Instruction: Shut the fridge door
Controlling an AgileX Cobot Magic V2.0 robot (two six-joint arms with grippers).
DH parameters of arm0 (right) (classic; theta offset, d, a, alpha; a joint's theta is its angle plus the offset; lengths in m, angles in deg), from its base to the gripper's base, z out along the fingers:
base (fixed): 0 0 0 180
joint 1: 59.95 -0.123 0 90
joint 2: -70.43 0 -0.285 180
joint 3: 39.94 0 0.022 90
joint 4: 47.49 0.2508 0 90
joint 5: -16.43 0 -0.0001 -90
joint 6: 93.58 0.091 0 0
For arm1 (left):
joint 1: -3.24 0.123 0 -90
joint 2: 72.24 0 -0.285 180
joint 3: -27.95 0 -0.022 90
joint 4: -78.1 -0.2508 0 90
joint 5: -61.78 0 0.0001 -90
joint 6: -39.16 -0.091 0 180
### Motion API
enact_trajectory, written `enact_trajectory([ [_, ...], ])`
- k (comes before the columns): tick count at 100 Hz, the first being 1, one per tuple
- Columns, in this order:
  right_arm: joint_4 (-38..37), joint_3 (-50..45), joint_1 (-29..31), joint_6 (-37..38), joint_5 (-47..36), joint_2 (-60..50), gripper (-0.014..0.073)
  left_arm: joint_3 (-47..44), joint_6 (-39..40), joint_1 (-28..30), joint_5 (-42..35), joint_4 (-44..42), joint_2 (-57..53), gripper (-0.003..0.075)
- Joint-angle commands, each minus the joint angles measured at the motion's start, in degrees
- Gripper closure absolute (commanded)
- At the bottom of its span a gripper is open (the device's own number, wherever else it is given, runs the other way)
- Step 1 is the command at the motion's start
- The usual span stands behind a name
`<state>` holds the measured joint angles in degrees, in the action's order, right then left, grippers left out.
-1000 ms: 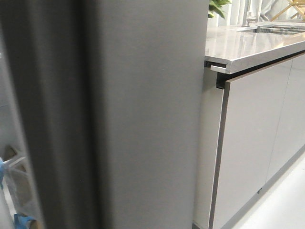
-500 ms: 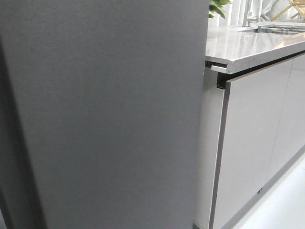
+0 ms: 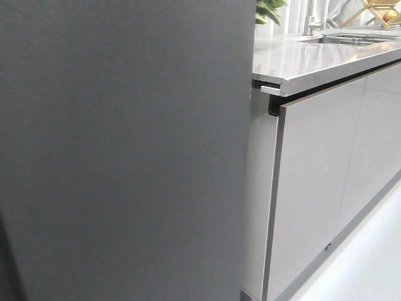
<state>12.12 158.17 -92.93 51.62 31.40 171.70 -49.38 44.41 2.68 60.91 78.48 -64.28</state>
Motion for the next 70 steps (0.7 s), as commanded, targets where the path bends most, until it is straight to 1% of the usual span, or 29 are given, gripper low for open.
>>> enact_trajectory([
  [1,-3.0,1.3,-0.3,-0.6,-9.8,2.6,0.0670,-1.6,0.2,-0.6,-4.4,0.1,1.1,0.0741],
  [13,-5.4,1.3,-1.0,-0.5,-13.6,4.7,0.0670,-1.6,0.2,-0.6,-4.4,0.1,1.1,0.0741],
  [28,-10.3,1.3,-1.9,-0.5,-18.1,6.8,0.0670,-1.6,0.2,-0.6,-4.4,0.1,1.1,0.0741],
  [49,-11.1,1.3,-2.3,-0.5,-23.7,7.9,0.0670,-1.6,0.2,-0.6,-4.4,0.1,1.1,0.0741],
  [60,-13.0,1.3,-2.3,-0.5,-24.6,7.2,0.0670,-1.6,0.2,-0.6,-4.4,0.1,1.1,0.0741],
  [70,-13.1,1.2,-1.6,-0.5,-22.5,5.4,0.0670,-1.6,0.2,-0.6,-4.4,0.1,1.1,0.0741],
])
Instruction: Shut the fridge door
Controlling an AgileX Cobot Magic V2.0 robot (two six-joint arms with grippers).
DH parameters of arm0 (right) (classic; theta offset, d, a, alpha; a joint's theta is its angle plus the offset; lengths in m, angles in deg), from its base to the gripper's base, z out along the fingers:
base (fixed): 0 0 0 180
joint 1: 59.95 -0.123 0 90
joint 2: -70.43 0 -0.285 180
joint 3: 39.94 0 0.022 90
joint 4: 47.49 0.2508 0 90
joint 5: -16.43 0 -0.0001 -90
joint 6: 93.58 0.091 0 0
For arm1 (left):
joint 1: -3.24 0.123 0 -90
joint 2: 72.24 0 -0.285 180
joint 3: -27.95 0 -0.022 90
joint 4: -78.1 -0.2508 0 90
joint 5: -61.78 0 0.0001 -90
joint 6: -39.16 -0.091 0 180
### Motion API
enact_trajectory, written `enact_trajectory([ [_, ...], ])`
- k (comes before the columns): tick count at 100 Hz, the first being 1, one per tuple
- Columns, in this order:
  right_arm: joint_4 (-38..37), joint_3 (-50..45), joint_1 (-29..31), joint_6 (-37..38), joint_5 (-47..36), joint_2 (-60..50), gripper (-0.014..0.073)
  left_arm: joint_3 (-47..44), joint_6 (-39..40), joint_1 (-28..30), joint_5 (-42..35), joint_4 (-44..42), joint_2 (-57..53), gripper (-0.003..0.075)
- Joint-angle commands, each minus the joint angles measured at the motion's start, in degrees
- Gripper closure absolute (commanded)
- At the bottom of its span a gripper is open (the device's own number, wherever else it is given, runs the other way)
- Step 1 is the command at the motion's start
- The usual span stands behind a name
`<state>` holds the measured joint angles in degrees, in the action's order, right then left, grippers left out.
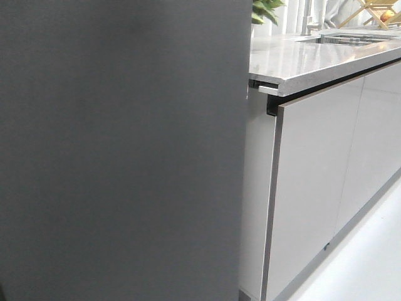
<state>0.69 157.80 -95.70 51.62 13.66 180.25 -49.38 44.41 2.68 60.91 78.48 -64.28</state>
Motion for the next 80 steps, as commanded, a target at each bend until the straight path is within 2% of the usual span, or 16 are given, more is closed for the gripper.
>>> enact_trajectory([
  [1,-1.6,1.6,1.1,-0.5,-4.6,-3.6,0.0670,-1.6,0.2,-0.6,-4.4,0.1,1.1,0.0741],
  [14,-1.8,-1.1,2.9,-0.5,-2.4,-7.7,0.0670,-1.6,0.2,-0.6,-4.4,0.1,1.1,0.0741],
  [41,-5.4,-12.2,6.9,-0.5,-3.2,-19.2,0.0670,-1.6,0.2,-0.6,-4.4,0.1,1.1,0.0741],
  [58,-14.1,-18.6,7.7,1.5,-3.2,-25.9,0.0670,-1.6,0.2,-0.6,-4.4,0.1,1.1,0.0741],
  [80,-28.1,-24.6,7.7,13.6,-2.9,-33.0,0.0670,-1.6,0.2,-0.6,-4.4,0.1,1.1,0.0741],
])
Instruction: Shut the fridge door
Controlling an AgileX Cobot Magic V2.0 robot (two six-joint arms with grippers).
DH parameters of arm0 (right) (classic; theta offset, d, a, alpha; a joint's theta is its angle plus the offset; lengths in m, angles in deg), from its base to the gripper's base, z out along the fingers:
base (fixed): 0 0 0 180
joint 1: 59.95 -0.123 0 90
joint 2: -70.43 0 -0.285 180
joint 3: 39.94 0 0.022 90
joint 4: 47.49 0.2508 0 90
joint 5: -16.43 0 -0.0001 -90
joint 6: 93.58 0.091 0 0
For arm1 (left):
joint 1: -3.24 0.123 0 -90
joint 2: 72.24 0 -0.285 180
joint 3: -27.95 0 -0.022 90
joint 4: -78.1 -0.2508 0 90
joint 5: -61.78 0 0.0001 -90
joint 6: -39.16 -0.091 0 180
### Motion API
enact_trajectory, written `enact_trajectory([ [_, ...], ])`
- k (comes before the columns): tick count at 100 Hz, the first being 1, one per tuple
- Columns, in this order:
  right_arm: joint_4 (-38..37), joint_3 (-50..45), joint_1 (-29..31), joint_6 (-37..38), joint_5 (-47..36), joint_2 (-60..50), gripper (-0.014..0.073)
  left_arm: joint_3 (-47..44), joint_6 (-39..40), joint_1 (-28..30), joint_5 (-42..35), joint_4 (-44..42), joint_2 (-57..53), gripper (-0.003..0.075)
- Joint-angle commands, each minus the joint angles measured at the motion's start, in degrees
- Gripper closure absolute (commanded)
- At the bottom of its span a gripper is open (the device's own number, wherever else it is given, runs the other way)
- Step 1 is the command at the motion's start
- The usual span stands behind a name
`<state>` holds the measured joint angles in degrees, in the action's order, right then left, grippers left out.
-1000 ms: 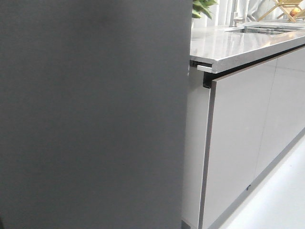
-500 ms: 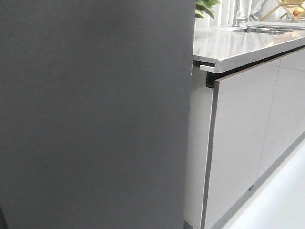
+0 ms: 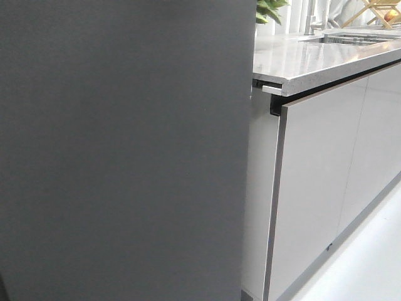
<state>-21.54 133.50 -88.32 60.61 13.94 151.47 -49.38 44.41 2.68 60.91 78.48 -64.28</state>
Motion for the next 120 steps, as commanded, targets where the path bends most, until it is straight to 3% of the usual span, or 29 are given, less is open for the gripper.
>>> enact_trajectory([
  [1,-6.5,-0.5,0.3,5.2,-3.0,-4.7,0.0670,-1.6,0.2,-0.6,-4.4,0.1,1.1,0.0741],
  [27,-15.3,-10.2,3.7,14.8,-2.8,-14.5,0.0670,-1.6,0.2,-0.6,-4.4,0.1,1.1,0.0741],
  [42,-15.8,-18.2,8.0,15.5,-2.8,-21.5,0.0670,-1.6,0.2,-0.6,-4.4,0.1,1.1,0.0741],
  [60,-20.9,-26.9,13.5,21.7,-2.2,-30.1,0.0670,-1.6,0.2,-0.6,-4.4,0.1,1.1,0.0741],
  [120,-22.5,-56.9,21.1,22.0,-2.0,-57.4,0.0670,-1.6,0.2,-0.6,-4.4,0.1,1.1,0.0741],
])
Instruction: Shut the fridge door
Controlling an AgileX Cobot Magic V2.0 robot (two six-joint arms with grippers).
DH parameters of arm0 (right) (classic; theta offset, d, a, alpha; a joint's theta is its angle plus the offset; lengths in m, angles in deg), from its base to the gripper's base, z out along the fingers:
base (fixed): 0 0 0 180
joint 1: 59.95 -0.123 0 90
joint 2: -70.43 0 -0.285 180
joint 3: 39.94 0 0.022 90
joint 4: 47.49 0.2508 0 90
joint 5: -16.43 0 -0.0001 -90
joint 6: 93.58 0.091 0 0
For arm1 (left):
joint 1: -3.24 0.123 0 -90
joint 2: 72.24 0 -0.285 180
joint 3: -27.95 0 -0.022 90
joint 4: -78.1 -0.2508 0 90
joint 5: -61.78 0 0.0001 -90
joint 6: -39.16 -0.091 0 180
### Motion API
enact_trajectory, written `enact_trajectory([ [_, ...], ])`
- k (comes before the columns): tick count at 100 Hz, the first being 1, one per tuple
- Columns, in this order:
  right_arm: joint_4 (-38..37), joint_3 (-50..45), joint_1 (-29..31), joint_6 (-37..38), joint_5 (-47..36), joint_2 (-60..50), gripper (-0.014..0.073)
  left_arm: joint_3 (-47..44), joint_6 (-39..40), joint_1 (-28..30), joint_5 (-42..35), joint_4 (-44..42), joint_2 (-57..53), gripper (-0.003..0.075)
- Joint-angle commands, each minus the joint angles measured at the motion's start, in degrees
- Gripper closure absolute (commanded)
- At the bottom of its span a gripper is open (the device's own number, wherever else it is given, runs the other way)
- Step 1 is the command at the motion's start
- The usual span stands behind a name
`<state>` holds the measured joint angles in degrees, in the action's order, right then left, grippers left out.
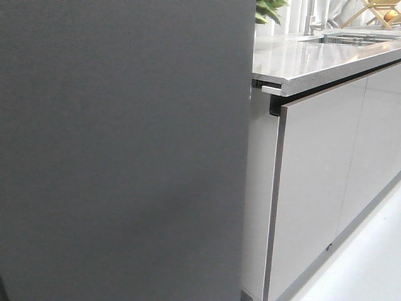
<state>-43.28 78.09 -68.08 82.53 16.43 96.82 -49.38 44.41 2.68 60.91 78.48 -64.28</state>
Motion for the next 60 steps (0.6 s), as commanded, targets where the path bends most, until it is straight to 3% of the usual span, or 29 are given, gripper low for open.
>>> enact_trajectory([
  [1,-0.8,-2.1,0.9,0.0,-4.5,-3.0,0.0670,-1.6,0.2,-0.6,-4.4,0.1,1.1,0.0741],
  [60,-3.2,-16.5,6.0,0.0,-2.2,-19.1,0.0670,-1.6,0.2,-0.6,-4.4,0.1,1.1,0.0741],
])
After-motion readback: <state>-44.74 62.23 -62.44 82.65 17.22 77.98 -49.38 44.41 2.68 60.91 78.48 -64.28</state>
